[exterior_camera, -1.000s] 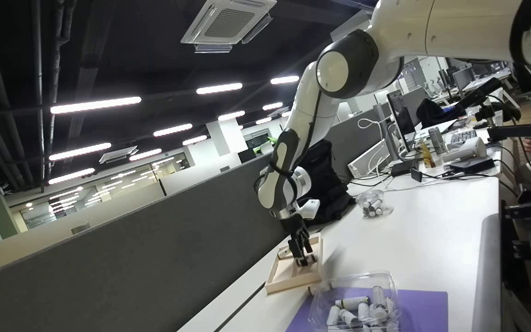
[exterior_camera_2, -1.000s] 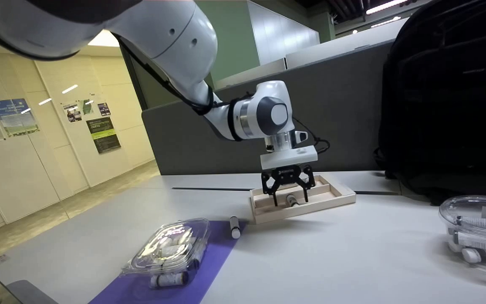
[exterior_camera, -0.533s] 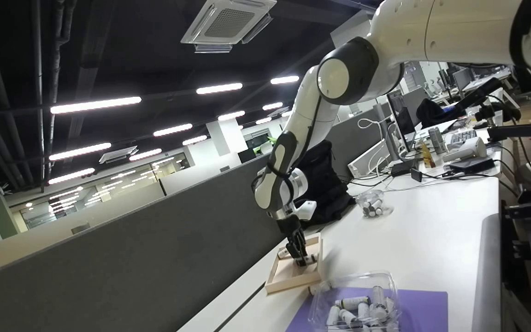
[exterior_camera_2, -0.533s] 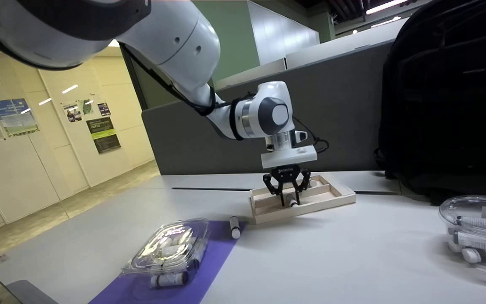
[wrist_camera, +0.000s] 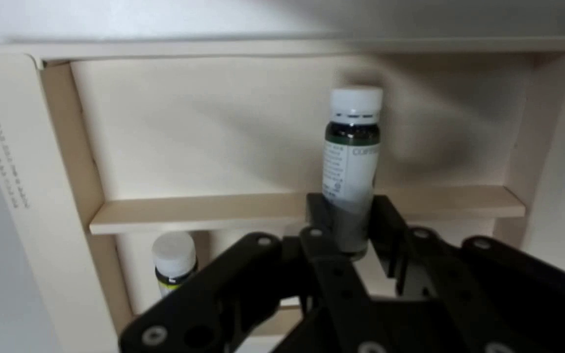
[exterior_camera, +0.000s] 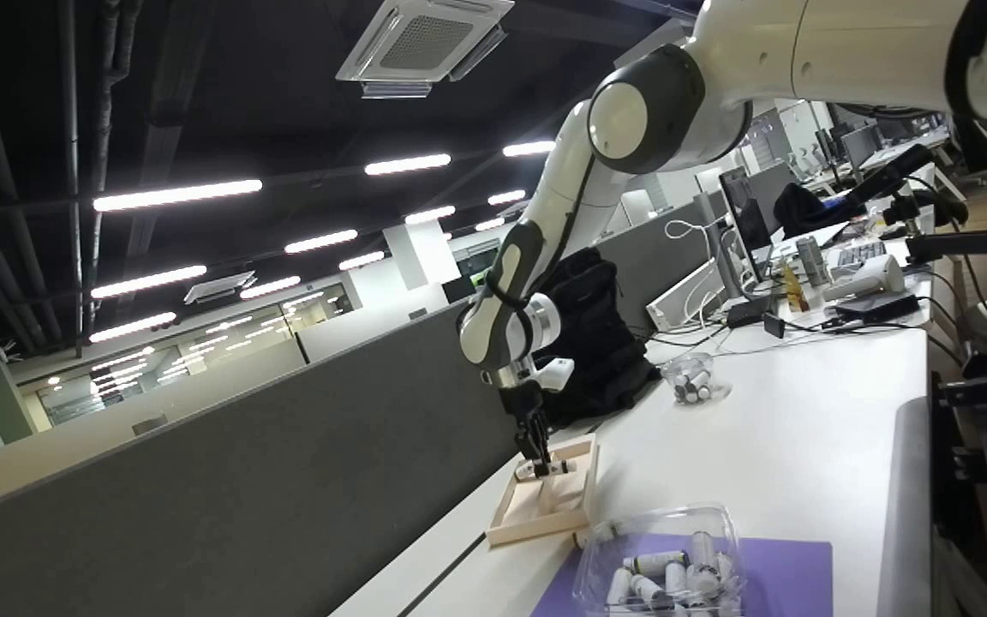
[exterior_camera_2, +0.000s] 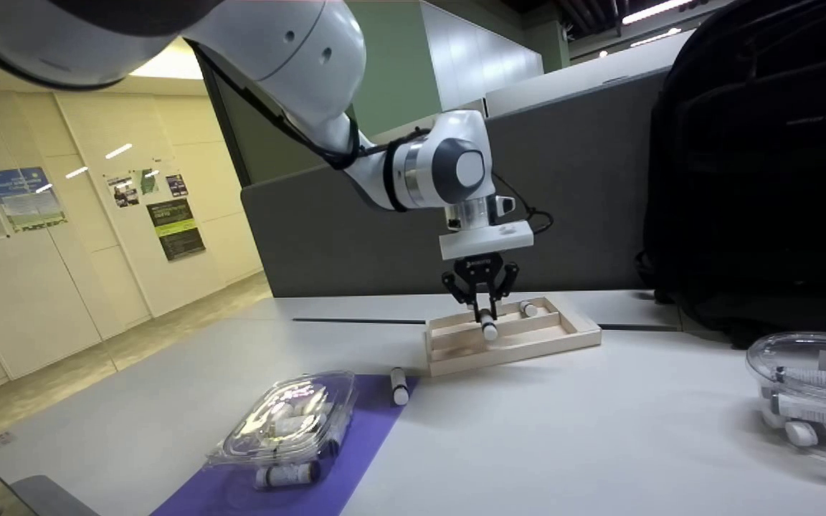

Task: Take a bottle from the tray and put it on the purple mat

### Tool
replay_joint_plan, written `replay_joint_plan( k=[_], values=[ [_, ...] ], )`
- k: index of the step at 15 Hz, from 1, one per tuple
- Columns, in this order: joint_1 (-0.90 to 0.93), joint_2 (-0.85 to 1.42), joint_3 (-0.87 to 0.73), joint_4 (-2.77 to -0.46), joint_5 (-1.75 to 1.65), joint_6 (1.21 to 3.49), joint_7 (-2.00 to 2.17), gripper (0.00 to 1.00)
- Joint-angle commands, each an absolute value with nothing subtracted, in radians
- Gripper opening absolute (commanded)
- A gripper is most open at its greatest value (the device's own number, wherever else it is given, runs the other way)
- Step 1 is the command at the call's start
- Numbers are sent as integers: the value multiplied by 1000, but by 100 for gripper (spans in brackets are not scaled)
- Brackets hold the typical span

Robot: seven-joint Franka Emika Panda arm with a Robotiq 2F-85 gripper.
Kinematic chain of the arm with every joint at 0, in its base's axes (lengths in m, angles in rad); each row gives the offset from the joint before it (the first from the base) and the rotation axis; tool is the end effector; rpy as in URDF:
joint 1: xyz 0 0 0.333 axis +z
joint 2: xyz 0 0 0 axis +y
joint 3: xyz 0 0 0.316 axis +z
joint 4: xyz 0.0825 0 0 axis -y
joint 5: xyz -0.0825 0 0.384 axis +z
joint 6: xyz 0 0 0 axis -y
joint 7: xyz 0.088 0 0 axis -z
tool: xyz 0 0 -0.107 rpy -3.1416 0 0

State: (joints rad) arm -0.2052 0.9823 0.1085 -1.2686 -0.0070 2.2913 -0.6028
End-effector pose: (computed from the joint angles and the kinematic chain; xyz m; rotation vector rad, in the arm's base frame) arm 0.7461 -0.0933 0.1618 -2.9953 -0.7022 -0.1097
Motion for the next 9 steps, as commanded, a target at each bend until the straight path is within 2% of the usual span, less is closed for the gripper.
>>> replay_joint_plan(
  k=[1, 9],
  values=[
    [-242, 849, 167, -1400, 31, 2277, -699, 7],
    [-229, 627, 216, -1719, 101, 2242, -932, 7]
  ],
)
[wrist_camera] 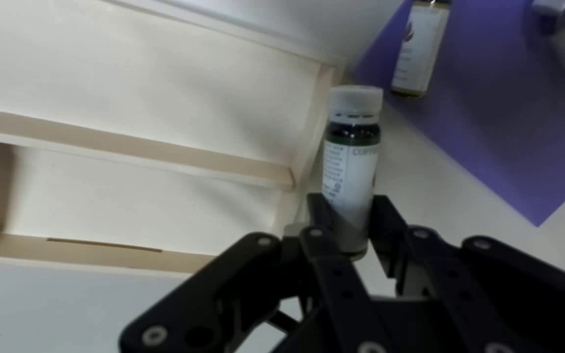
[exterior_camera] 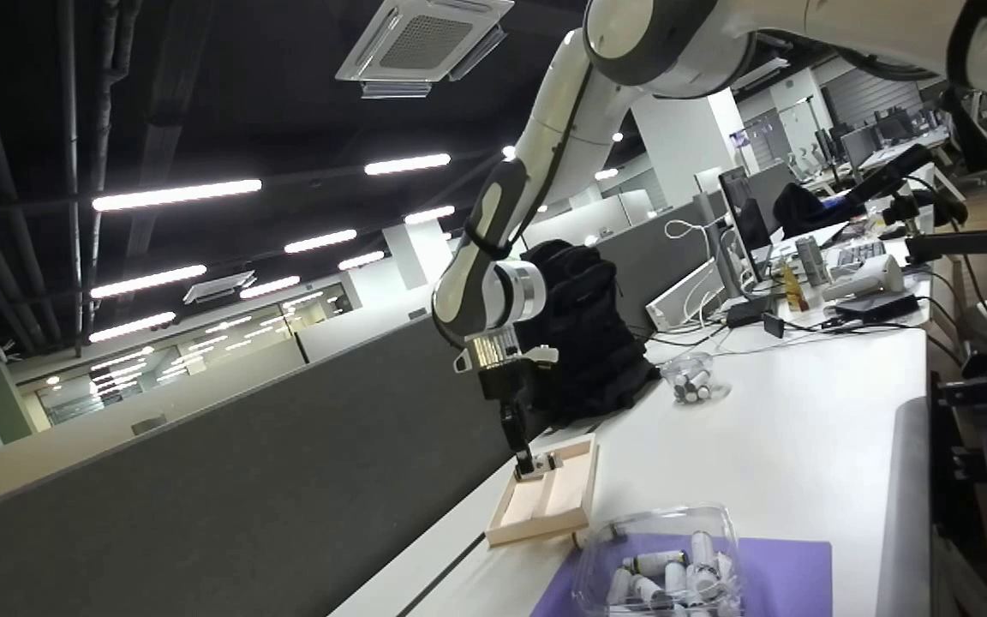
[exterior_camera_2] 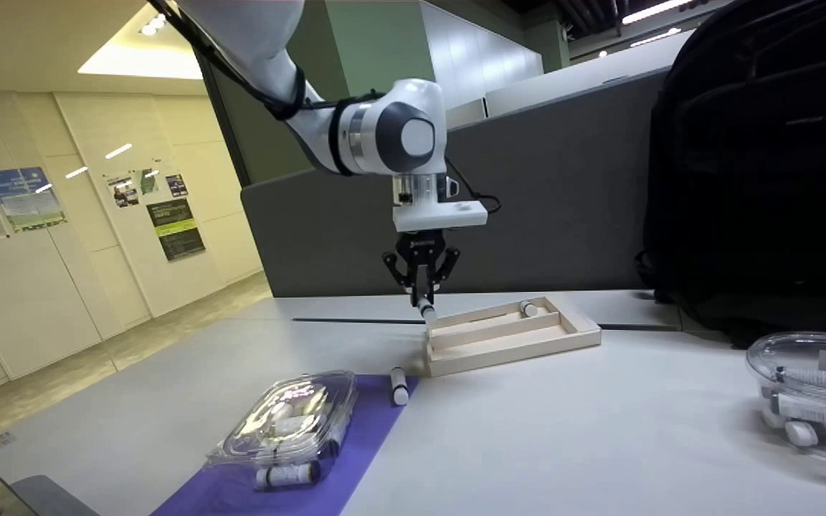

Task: Take a bottle from the tray and put it on the purple mat

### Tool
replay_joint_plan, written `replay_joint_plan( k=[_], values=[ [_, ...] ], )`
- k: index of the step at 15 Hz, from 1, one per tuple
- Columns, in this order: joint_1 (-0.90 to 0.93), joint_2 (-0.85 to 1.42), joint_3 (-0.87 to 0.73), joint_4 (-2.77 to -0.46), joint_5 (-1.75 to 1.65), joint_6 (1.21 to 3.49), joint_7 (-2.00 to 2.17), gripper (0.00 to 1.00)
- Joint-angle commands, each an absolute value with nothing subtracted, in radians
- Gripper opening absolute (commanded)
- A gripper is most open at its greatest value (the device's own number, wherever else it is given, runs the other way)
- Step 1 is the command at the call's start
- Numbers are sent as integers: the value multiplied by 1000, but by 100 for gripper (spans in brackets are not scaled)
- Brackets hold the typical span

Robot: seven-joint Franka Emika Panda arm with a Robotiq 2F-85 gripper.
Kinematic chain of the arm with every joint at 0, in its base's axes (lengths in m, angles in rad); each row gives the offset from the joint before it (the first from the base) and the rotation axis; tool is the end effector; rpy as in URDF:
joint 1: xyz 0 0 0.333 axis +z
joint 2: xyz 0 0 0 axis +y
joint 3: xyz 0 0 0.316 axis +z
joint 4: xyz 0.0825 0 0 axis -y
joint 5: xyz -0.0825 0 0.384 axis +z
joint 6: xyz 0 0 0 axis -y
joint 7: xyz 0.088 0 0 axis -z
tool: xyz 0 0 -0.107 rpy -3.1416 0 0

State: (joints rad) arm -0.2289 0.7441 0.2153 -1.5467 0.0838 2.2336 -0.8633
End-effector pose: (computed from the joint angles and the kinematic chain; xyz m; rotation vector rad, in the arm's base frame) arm 0.7007 -0.0290 0.2164 -2.7304 -1.0654 -0.0741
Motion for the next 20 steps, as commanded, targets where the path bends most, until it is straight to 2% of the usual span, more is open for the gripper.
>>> replay_joint_plan(
  k=[1, 10, 20],
  values=[
    [-223, 602, 214, -1762, 99, 2250, -952, 7],
    [-160, 451, 175, -2077, 77, 2330, -1043, 7],
    [-113, 445, 130, -2193, 58, 2514, -985, 7]
  ],
)
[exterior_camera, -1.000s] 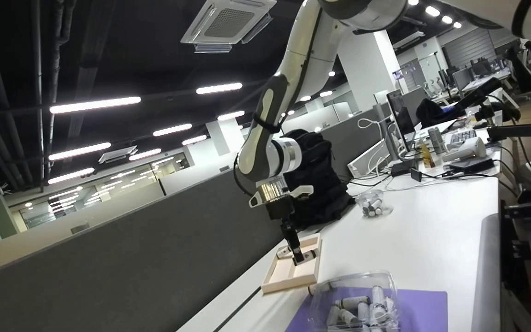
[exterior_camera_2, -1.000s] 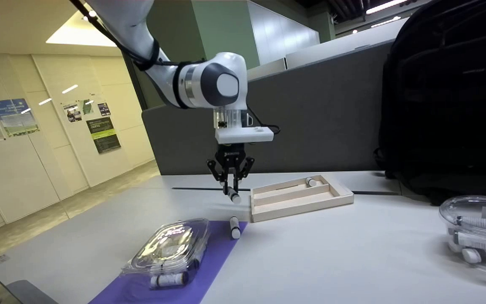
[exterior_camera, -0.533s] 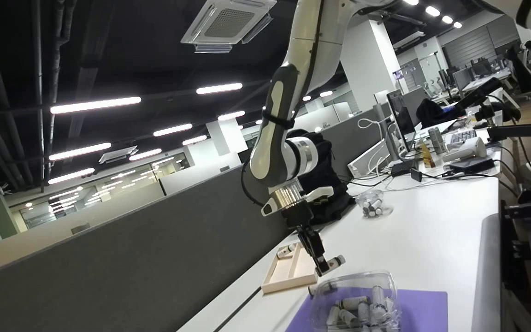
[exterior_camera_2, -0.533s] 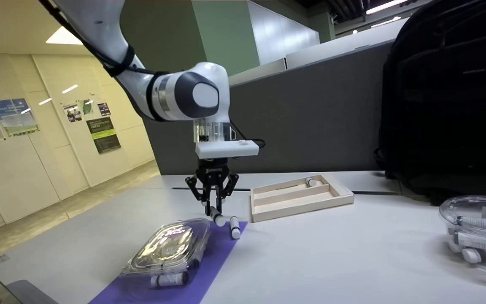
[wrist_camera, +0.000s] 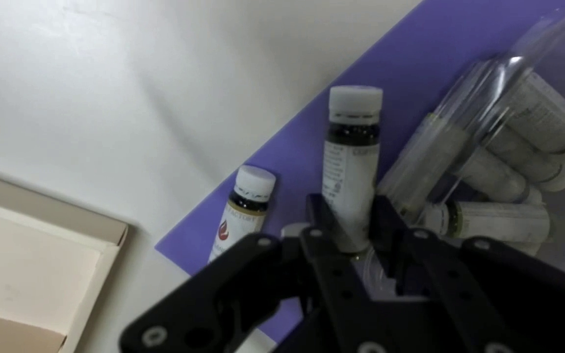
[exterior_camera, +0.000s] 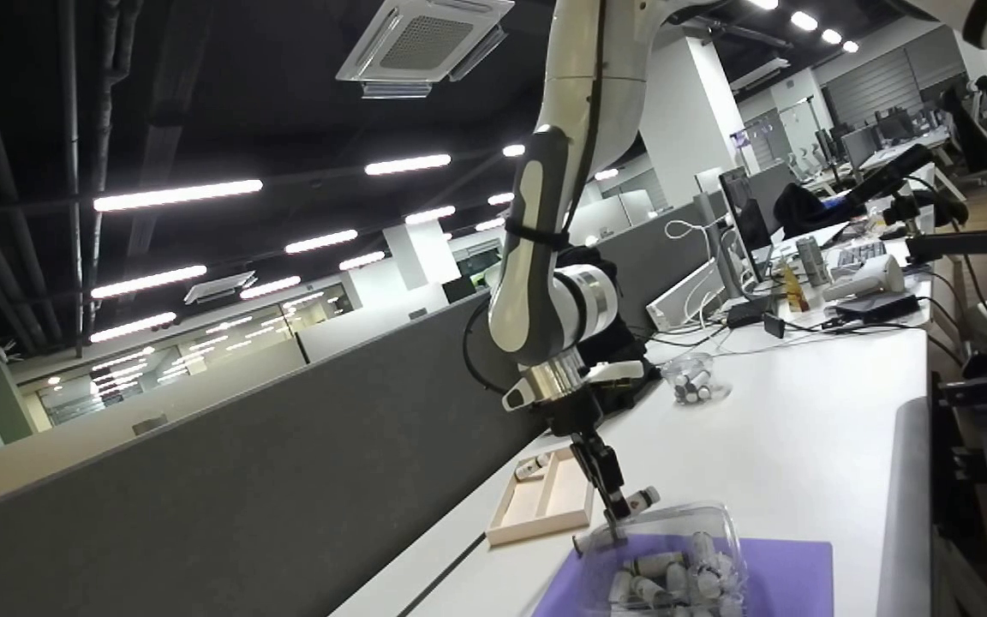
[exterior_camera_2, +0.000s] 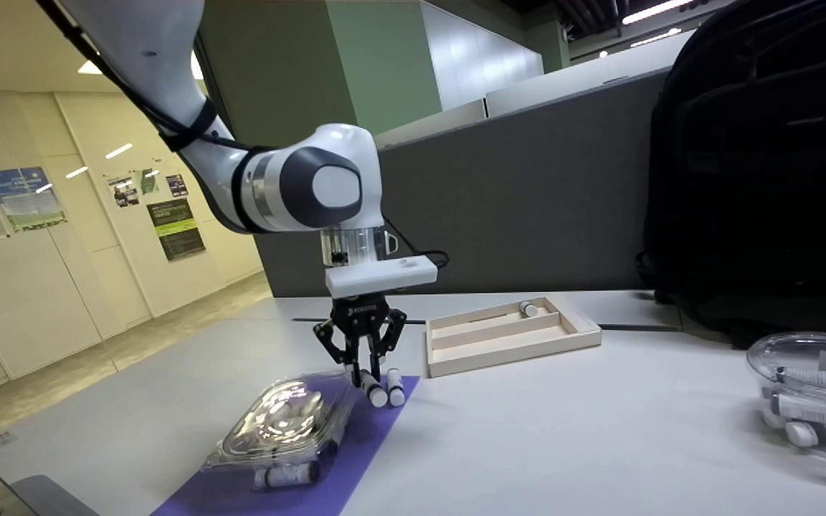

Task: Take a bottle from the tray and put it on the purple mat

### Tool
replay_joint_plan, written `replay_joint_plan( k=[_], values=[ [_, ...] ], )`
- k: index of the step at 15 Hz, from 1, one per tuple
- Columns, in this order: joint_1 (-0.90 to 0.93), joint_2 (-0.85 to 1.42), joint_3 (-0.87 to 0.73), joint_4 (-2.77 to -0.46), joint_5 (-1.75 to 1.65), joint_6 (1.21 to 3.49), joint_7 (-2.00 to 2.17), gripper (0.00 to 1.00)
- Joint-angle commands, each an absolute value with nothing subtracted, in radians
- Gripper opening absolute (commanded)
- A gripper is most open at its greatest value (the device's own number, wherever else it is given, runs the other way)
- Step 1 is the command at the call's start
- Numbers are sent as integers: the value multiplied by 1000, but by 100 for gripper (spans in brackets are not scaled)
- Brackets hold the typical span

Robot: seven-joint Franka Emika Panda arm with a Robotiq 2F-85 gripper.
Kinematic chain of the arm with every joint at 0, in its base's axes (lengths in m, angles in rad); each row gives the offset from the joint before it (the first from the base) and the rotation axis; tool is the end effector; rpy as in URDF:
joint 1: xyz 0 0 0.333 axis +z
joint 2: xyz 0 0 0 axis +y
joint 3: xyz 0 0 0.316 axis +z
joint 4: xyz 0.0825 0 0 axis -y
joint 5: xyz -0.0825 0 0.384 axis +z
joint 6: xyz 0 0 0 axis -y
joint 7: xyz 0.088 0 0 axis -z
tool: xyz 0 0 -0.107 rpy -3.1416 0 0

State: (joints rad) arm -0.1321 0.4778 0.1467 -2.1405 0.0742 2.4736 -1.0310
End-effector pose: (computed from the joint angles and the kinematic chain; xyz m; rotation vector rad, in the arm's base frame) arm 0.5543 0.0100 0.1685 -2.6300 -1.3903 0.1043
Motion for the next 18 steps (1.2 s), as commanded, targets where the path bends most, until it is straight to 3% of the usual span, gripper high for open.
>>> replay_joint_plan(
  k=[1, 2, 4, 10, 18],
  values=[
    [-112, 443, 129, -2198, 56, 2518, -980, 7],
    [-108, 443, 125, -2202, 51, 2519, -971, 52],
    [-108, 443, 124, -2208, 54, 2526, -966, 57],
    [-126, 421, 139, -2195, 88, 2493, -968, 97],
    [-108, 255, 93, -2153, 83, 2417, -844, 100]
  ],
)
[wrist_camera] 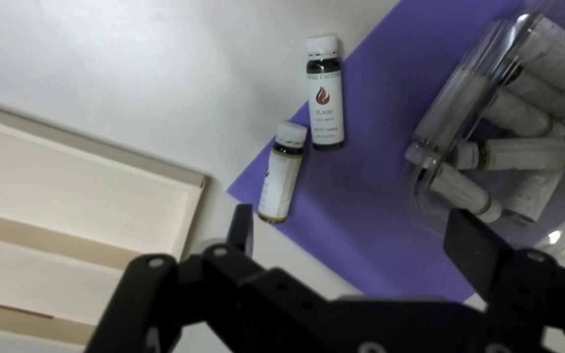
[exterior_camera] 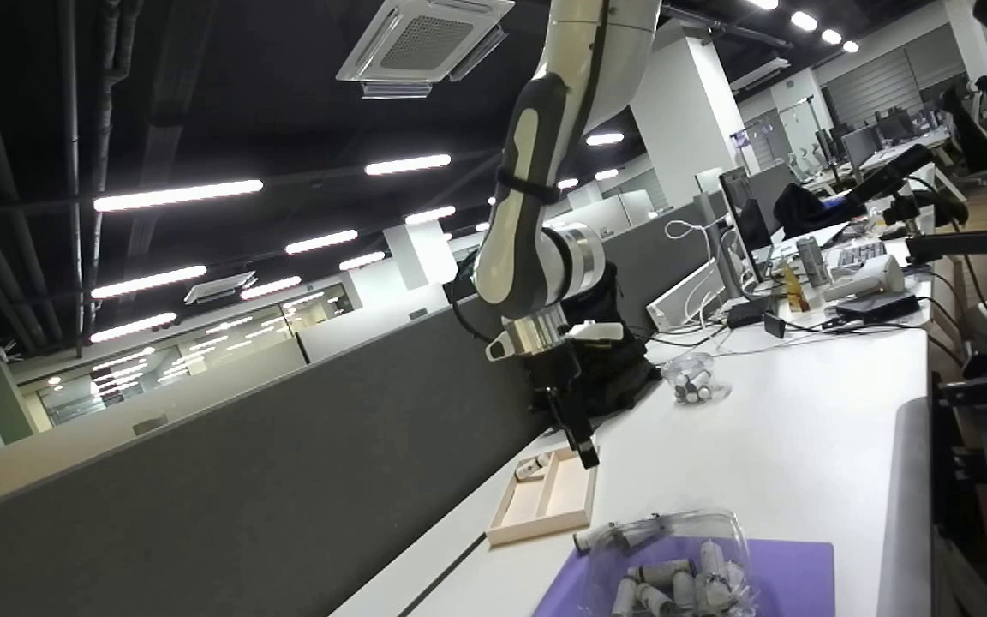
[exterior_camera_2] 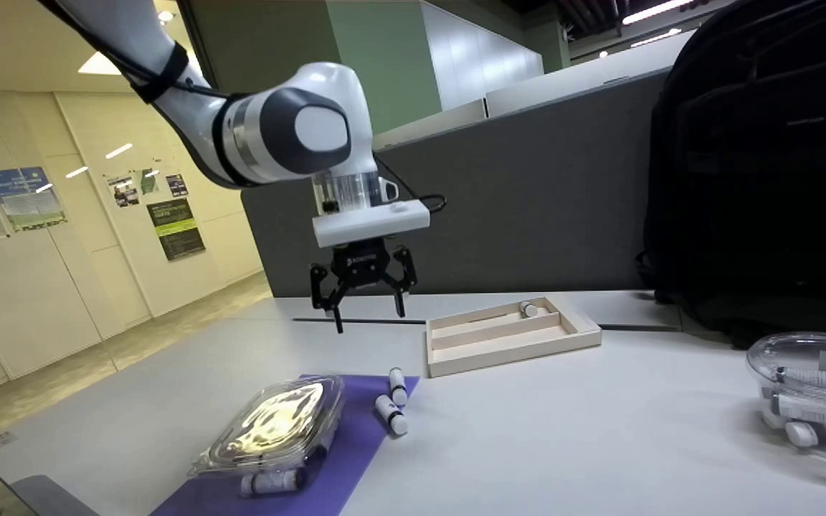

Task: Take a bottle from the tray and put it on the purple mat

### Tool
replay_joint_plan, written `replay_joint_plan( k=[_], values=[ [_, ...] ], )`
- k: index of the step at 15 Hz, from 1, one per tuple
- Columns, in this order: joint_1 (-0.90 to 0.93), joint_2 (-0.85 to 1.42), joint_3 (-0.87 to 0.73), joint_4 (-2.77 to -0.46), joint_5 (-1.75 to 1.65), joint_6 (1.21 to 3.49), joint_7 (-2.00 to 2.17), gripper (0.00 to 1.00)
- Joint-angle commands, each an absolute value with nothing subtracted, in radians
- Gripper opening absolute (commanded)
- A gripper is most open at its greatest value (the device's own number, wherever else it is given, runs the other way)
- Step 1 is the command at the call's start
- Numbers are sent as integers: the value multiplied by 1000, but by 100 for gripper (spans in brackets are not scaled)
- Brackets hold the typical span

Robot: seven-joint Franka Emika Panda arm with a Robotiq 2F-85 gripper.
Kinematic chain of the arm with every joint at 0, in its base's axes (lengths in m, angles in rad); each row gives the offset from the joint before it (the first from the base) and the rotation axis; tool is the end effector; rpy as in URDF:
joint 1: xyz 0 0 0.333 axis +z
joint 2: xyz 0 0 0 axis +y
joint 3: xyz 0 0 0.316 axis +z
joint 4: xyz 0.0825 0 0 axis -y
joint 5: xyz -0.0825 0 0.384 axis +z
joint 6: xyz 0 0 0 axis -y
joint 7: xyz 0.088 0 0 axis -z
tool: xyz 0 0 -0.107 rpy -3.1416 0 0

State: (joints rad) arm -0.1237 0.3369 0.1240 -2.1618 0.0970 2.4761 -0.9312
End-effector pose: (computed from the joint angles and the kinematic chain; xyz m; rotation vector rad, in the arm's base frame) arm 0.5644 -0.0002 0.2385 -2.7729 -1.2517 -0.0392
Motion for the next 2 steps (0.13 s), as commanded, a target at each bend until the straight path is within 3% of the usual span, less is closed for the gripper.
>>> replay_joint_plan(
  k=[1, 2],
  values=[
    [-106, 236, 84, -2148, 77, 2405, -825, 100],
    [-105, 222, 74, -2140, 70, 2382, -808, 100]
  ],
)
